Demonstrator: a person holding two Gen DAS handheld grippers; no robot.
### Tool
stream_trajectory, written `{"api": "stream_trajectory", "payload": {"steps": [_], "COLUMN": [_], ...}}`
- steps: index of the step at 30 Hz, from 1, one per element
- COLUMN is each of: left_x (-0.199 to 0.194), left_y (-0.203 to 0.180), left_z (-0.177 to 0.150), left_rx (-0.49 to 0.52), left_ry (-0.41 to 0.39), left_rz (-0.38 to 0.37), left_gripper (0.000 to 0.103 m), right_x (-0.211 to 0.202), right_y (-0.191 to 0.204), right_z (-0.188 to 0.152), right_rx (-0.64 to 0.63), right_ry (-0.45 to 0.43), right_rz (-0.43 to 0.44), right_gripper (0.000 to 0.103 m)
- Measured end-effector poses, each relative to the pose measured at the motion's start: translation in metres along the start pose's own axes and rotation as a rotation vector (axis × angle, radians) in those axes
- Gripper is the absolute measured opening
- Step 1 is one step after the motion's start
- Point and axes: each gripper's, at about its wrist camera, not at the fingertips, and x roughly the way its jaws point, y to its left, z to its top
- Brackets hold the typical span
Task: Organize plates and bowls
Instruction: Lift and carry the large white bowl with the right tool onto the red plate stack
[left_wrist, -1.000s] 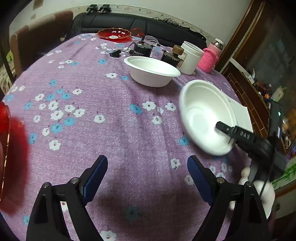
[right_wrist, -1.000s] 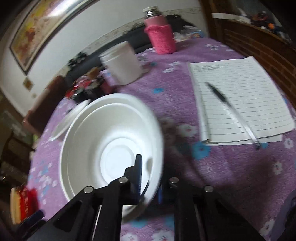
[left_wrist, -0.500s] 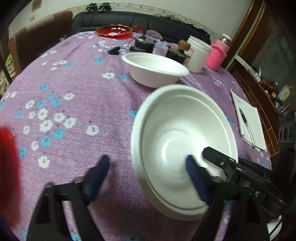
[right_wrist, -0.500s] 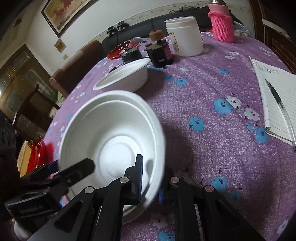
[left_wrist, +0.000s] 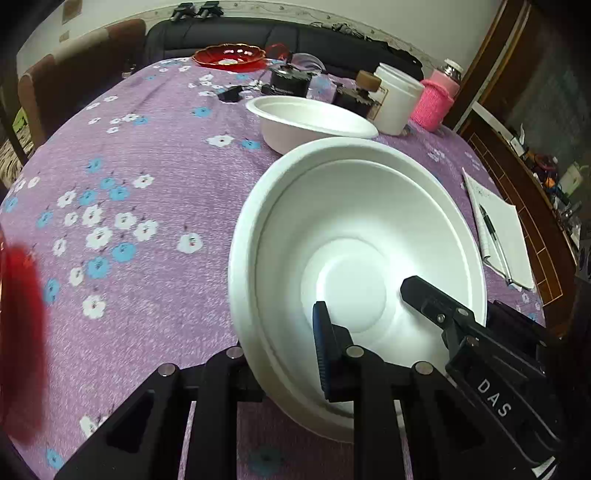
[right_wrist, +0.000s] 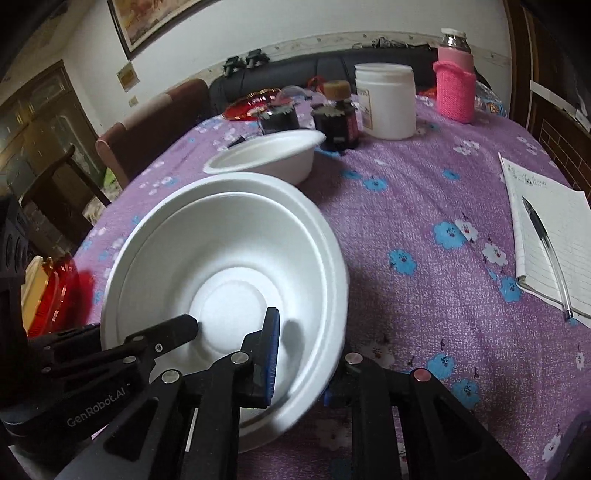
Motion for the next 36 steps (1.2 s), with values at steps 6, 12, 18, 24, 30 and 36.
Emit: {"api": "stream_trajectory", "payload": {"steps": [6, 12, 18, 24, 30, 36], "left_x": [-0.014, -0.025, -0.035, -0.039, -0.042, -0.063], "left_y": [0.004, 0.015, 0.024, 0.031, 0.038, 0.047], "left_z": [-0.008, -0.017, -0.026, -0.037, -0.049, -0.057], "left_rx": [-0.010, -0.037, -0.063, -0.099, -0.112, -0.111], "left_ry": [-0.015, -0.027, -0.045, -0.045, -0.026, -0.052], "left_rz": [0.034, 0.067, 0.096, 0.115, 0.121, 0.102], "left_gripper": [0.019, 0.019, 0.019, 0.019, 0.020, 0.021], "right_x": [0.000, 0.001, 0.004, 0.005, 0.006, -0.003], "right_y": [0.012, 0.027, 0.040, 0.049, 0.058, 0.072], "right_z": [-0.003, -0.008, -0.012, -0.016, -0.020, -0.026], "right_rx": [-0.024, -0.062, -0.098, -0.125, -0.147, -0.157], "right_ry": [-0.005, -0.008, -0.002, -0.001, -0.008, -0.046], "right_rz": [0.042, 0.069, 0.091, 0.105, 0.127, 0.137], "right_gripper": [0.019, 0.019, 0.019, 0.019, 0.019, 0.019]}}
